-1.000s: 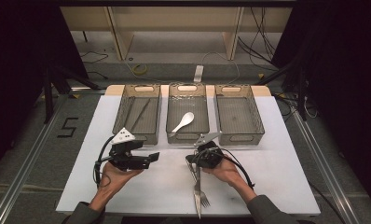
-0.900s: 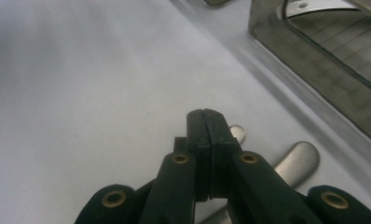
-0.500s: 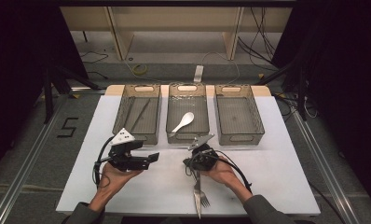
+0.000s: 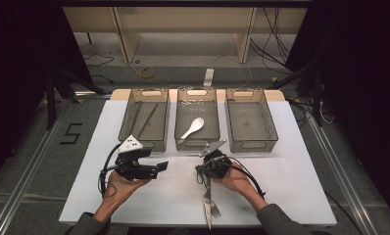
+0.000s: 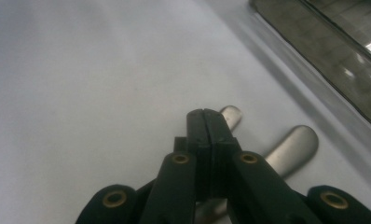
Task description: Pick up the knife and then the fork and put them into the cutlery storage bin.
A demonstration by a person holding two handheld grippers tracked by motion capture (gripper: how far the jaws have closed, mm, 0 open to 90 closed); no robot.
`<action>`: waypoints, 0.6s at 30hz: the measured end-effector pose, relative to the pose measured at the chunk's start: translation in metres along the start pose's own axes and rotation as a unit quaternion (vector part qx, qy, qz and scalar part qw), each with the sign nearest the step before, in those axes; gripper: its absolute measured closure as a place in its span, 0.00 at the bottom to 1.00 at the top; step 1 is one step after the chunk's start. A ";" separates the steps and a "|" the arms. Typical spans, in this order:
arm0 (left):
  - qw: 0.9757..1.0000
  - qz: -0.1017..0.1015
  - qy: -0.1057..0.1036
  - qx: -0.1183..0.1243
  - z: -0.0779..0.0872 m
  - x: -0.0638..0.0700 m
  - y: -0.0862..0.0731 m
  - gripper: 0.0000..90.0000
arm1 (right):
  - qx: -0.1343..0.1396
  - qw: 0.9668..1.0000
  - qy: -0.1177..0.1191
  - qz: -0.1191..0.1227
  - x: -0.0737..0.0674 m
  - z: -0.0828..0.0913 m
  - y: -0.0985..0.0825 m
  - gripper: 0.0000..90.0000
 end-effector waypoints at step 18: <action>1.000 -0.002 -0.001 -0.003 -0.001 0.001 0.000 0.19 | -0.002 1.000 0.020 0.023 -0.015 -0.007 0.001 1.00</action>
Point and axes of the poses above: each handheld gripper's, and its own axes: z roughly backward along the jaws, y roughly out of its top, x roughly to its right, the point moved 5 cm from there along -z, roughly forward along the jaws, and after that the axes turned 9 degrees about -y, right-handed, at the moved point
